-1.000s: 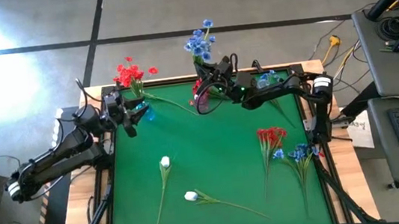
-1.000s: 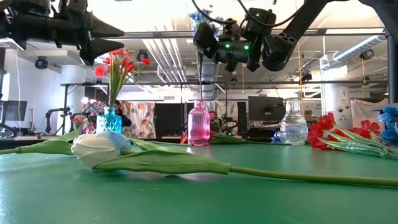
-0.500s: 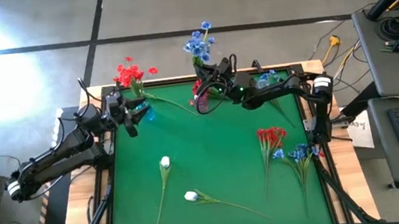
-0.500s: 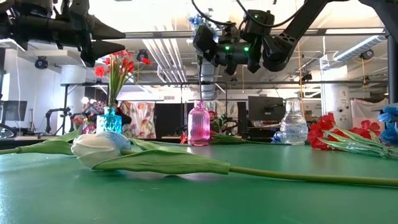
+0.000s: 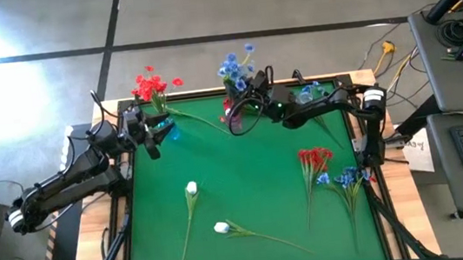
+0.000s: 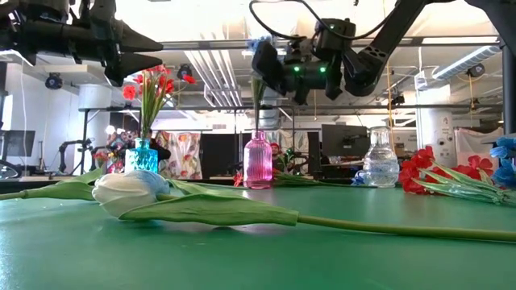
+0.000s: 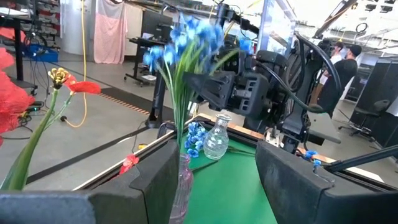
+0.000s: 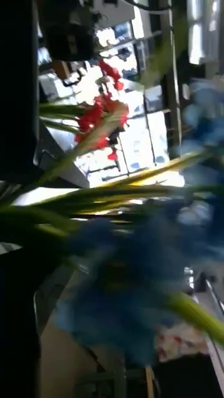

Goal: Sort flowers into vase by color
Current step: Put the left blue flowers into the purple vase, then put the top red flowers into the blue vase

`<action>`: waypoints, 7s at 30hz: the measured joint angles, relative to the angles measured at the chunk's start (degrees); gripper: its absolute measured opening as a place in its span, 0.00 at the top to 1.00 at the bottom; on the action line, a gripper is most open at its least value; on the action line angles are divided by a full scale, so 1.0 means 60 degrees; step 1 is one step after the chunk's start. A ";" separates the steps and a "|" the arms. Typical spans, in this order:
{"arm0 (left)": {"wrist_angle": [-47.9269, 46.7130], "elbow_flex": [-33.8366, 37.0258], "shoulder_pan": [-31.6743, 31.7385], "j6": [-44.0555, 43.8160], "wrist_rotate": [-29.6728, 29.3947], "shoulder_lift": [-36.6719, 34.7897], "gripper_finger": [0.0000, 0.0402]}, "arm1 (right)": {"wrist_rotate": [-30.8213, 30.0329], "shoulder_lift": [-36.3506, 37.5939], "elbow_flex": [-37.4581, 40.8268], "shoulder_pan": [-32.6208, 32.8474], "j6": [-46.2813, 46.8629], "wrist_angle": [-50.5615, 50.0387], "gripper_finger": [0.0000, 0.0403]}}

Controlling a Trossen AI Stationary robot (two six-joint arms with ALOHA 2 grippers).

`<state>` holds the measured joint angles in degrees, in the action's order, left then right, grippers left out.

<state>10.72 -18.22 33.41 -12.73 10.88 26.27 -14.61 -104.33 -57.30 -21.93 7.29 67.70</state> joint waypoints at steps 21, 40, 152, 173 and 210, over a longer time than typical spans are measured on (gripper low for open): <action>-0.0128 -0.0274 -0.0003 -0.0361 -0.0728 0.0965 0.50 | 0.1197 0.2270 -0.0015 0.0006 0.0614 -0.7190 0.32; -0.5772 -0.3791 -0.2901 -0.2406 -0.1717 0.2461 0.50 | 0.1519 0.5064 -0.0033 0.0548 0.1865 -1.3097 0.20; -0.7016 -0.5122 -0.5187 -0.0642 -0.3728 0.2293 0.50 | 0.2422 0.0119 -0.0827 -0.1932 -0.1708 -1.3967 0.83; -0.7012 -0.5118 -0.5185 -0.0744 -0.3760 0.2293 0.50 | 0.2406 0.1286 -0.0816 -0.1913 0.0349 -1.5304 0.92; -0.7005 -0.5118 -0.5184 -0.0791 -0.4008 0.2359 0.50 | 0.1653 0.2514 -0.0915 -0.1041 0.3476 -1.6020 0.92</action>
<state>-31.31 -48.93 2.31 -17.47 -13.17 40.42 -4.69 -89.25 -62.79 -28.17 28.14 -28.42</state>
